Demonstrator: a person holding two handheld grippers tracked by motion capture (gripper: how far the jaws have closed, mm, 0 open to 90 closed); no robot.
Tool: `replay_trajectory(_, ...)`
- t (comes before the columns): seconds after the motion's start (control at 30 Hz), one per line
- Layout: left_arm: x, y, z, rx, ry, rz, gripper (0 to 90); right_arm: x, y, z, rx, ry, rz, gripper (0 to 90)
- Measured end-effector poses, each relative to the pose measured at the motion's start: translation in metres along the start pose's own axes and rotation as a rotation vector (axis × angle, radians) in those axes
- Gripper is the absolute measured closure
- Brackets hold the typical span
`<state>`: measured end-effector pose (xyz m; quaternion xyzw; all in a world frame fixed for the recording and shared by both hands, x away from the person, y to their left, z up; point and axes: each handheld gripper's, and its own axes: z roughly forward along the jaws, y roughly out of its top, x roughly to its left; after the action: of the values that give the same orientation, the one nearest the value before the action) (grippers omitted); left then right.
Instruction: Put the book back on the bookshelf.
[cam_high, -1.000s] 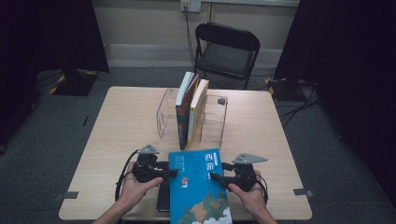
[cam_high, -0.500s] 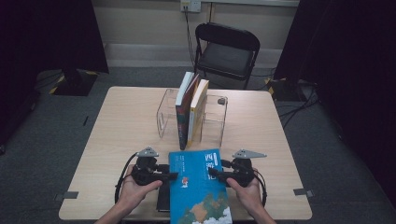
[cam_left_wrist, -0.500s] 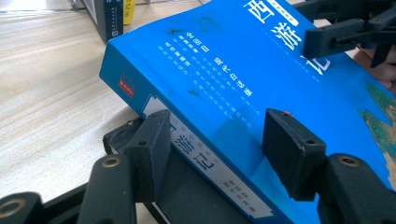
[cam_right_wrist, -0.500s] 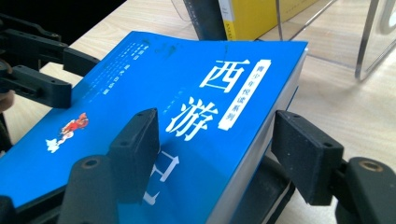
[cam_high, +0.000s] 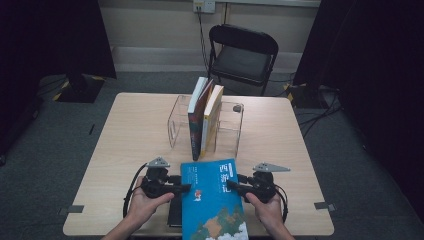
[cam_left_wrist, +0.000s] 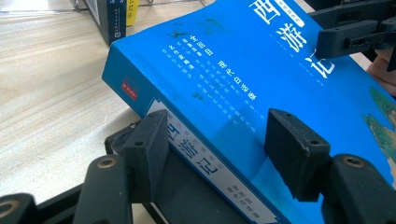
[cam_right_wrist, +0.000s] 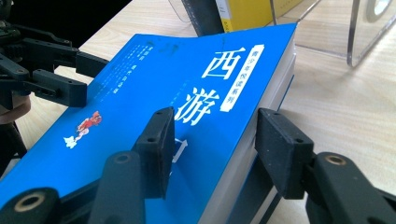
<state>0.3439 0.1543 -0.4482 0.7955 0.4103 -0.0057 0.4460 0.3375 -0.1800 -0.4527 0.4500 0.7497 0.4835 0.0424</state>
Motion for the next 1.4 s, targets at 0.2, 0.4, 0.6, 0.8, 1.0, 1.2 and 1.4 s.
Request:
replay_trajectory(0.2,0.0,0.0,0.0,0.001,-0.001,-0.002,40.3,0.003,0.001,-0.006,-0.018,-0.009,0.018,56.3)
replay_trajectory(0.4,0.0,0.0,0.0,0.001,-0.002,-0.002,40.3,0.007,-0.001,-0.012,-0.027,0.023,0.047,57.4)
replay_trajectory(0.6,0.001,0.0,0.0,0.001,-0.004,0.001,40.3,0.001,-0.005,-0.008,-0.005,0.027,0.069,56.3)
replay_trajectory(0.8,0.001,0.0,0.0,0.001,-0.005,0.001,40.3,-0.003,-0.002,-0.002,-0.016,0.009,0.077,51.0)
replay_trajectory(1.0,0.001,0.0,0.0,0.0,-0.007,0.001,40.3,-0.007,0.0,0.006,-0.018,0.008,0.109,48.8)
replay_trajectory(1.2,0.001,0.0,0.0,0.002,-0.008,0.001,40.3,-0.003,-0.002,-0.002,-0.02,0.011,0.131,55.6)
replay_trajectory(1.4,0.002,0.0,-0.001,0.005,-0.014,0.001,40.3,-0.001,-0.002,-0.011,-0.042,0.03,0.128,60.4)
